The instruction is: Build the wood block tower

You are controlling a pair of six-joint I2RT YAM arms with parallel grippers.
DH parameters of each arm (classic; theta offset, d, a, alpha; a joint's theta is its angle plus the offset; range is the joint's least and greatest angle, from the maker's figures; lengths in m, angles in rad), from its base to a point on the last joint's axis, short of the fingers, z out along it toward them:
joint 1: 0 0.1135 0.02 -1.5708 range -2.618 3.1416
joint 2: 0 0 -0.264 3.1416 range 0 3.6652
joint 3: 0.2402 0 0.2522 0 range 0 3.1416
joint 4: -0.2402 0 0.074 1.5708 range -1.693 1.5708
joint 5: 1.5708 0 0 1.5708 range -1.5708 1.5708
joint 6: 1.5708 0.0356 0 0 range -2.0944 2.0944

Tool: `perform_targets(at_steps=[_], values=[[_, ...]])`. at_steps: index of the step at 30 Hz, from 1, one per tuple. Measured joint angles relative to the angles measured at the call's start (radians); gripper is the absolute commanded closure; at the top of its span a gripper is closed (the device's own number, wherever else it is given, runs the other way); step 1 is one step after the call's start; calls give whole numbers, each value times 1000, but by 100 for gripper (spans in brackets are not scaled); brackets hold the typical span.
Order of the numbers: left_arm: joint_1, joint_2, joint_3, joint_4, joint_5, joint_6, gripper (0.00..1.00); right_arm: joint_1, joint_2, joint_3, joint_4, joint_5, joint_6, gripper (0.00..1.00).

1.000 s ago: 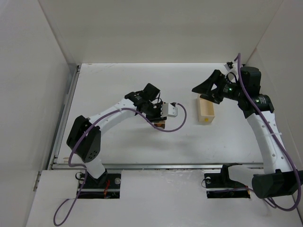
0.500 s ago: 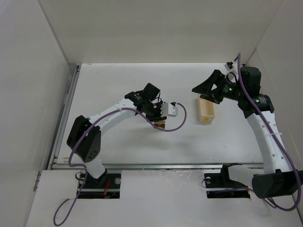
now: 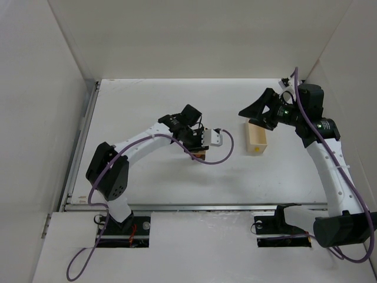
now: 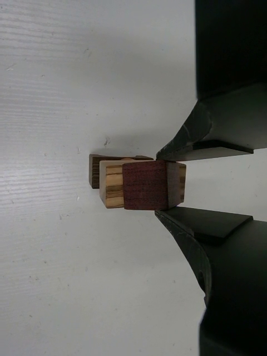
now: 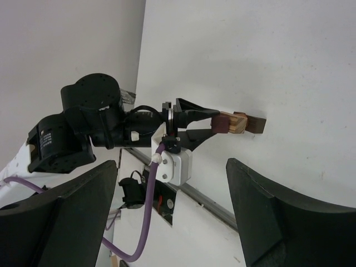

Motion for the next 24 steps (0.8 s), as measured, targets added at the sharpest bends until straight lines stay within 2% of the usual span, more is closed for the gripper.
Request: perform_targets(at_steps=[24], values=[[-8,14,13,-2,-7,0,84,-7,-1,-2,0,1,-5,15]])
